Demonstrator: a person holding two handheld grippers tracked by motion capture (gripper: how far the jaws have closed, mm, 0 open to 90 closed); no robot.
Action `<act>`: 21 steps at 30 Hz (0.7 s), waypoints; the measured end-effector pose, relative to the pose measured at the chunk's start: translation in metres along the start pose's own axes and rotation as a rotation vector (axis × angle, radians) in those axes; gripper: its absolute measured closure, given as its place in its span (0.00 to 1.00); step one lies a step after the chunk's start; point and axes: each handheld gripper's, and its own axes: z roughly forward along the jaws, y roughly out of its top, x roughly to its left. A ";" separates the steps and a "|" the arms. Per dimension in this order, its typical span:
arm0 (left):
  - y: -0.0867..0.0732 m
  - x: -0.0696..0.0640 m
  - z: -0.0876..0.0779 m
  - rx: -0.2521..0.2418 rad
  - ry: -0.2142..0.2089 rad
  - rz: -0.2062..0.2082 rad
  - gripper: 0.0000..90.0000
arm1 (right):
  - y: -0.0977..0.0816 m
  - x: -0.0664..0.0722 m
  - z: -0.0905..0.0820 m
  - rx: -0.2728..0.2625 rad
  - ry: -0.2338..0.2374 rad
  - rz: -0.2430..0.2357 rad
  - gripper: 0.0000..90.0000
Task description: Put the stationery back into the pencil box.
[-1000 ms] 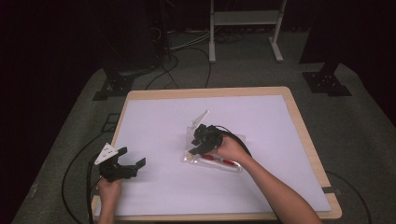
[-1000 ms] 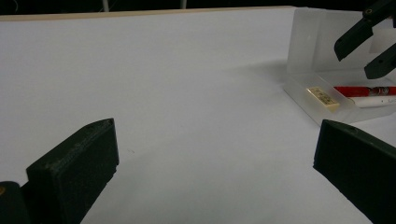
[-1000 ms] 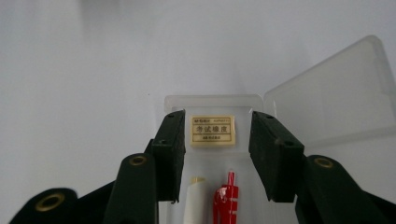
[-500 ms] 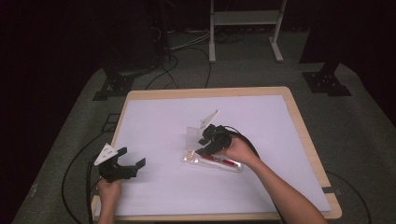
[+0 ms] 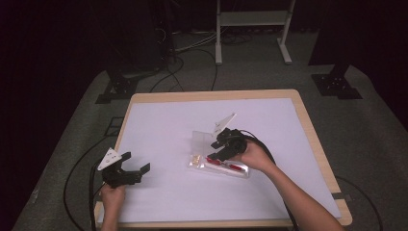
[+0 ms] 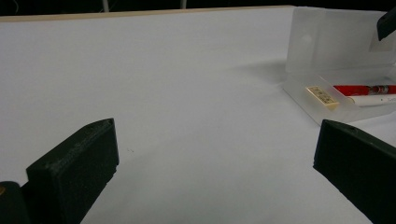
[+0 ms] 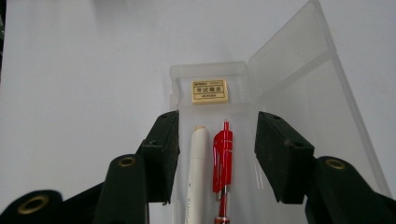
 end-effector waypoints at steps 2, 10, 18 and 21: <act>0.000 0.000 0.000 0.000 0.000 0.000 0.00 | -0.002 0.001 -0.003 -0.003 0.000 0.003 0.54; 0.000 0.000 0.000 0.000 0.000 -0.003 0.00 | -0.009 0.002 -0.017 -0.015 -0.012 0.008 0.53; 0.000 -0.001 0.000 -0.002 0.001 -0.006 0.00 | -0.021 0.004 -0.026 -0.008 -0.015 0.022 0.52; 0.000 -0.001 0.000 -0.001 0.001 -0.006 0.00 | -0.025 0.004 -0.029 -0.012 -0.019 0.020 0.52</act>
